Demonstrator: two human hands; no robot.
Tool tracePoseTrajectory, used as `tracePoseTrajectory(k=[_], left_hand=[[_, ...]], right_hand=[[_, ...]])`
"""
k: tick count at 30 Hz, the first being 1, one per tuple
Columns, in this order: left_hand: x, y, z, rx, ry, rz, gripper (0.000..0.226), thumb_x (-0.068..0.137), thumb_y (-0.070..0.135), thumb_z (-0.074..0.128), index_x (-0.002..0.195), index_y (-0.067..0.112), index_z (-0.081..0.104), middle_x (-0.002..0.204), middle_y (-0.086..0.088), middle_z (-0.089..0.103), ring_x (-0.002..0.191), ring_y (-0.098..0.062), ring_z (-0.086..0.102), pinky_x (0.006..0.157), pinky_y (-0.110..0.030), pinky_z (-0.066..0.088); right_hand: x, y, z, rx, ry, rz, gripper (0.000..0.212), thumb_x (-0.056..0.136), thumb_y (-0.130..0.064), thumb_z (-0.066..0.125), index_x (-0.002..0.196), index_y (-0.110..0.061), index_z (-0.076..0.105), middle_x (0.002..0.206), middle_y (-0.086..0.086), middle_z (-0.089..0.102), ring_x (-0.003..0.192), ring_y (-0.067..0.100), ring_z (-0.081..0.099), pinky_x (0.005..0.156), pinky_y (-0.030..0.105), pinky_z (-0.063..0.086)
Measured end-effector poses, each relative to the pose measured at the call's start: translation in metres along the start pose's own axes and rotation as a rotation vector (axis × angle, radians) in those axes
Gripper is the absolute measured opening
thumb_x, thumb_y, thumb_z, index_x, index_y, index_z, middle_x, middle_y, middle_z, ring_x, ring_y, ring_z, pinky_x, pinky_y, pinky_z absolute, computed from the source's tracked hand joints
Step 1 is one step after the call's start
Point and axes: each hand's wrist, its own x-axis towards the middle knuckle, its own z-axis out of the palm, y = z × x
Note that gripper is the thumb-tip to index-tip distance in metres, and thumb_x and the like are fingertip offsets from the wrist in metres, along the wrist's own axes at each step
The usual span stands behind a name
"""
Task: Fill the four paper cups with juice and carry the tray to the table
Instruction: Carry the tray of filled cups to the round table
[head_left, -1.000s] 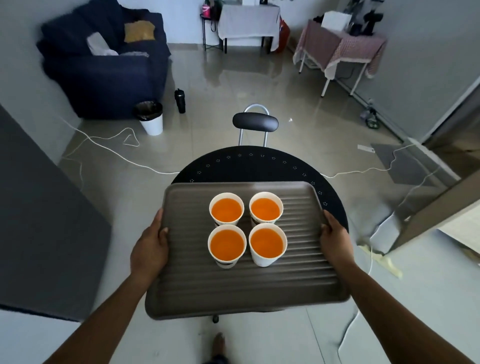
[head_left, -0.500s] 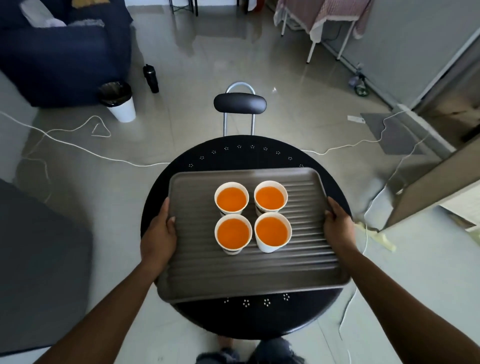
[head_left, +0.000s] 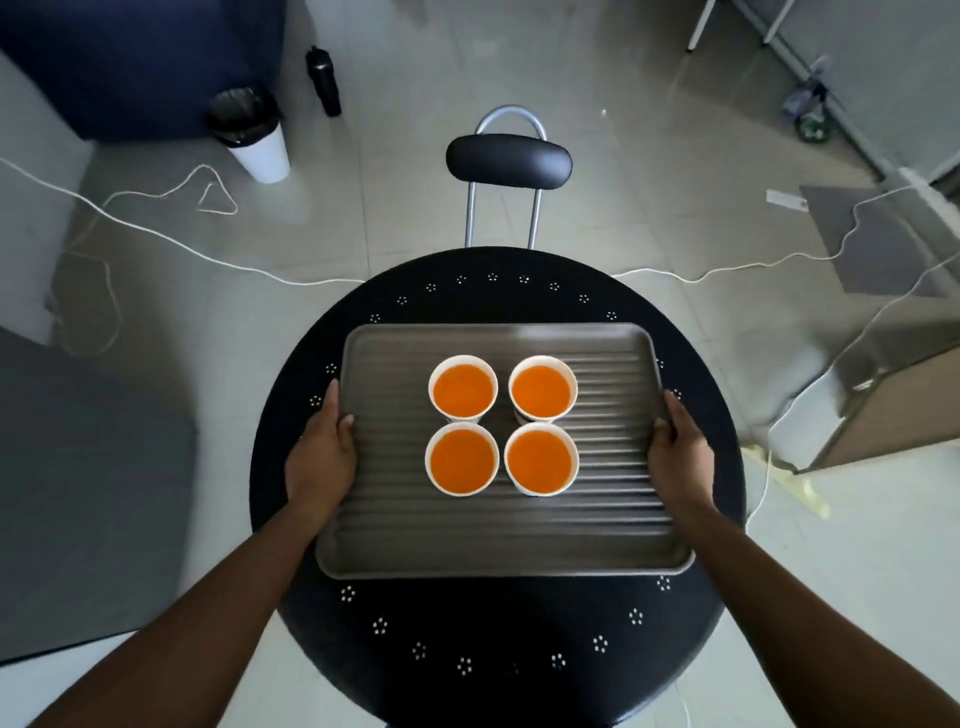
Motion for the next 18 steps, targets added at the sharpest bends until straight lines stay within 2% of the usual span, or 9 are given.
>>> tracePoseTrajectory(k=[7,14,18], left_hand=[[0.031,0.002,0.021,0.087,0.008,-0.023,0.055,0.103,0.039,0.03,0.154,0.035,0.012,0.132,-0.011,0.057,0.109,-0.031,0.06,0.084,-0.048,0.053],[0.046,-0.002,0.033,0.146,0.046,-0.026,0.054,0.103,0.035,0.033,0.154,0.028,0.018,0.124,-0.013,0.061,0.1,-0.031,0.062,0.075,-0.042,0.051],[0.049,-0.003,0.036,0.159,0.047,-0.042,0.053,0.103,0.035,0.033,0.154,0.029,0.018,0.127,-0.011,0.06,0.101,-0.032,0.062,0.077,-0.042,0.051]], right_hand=[[0.041,0.003,0.018,-0.008,-0.03,0.0,0.046,0.103,-0.017,0.043,0.148,-0.024,0.046,0.138,0.009,0.061,0.122,0.034,0.059,0.1,0.043,0.047],[0.061,0.007,0.032,-0.017,-0.046,-0.012,0.046,0.103,-0.019,0.043,0.149,-0.024,0.045,0.139,0.008,0.061,0.121,0.033,0.06,0.102,0.046,0.048],[0.066,0.009,0.038,-0.037,-0.065,-0.003,0.045,0.103,-0.02,0.043,0.148,-0.021,0.045,0.139,0.009,0.06,0.122,0.033,0.059,0.101,0.045,0.047]])
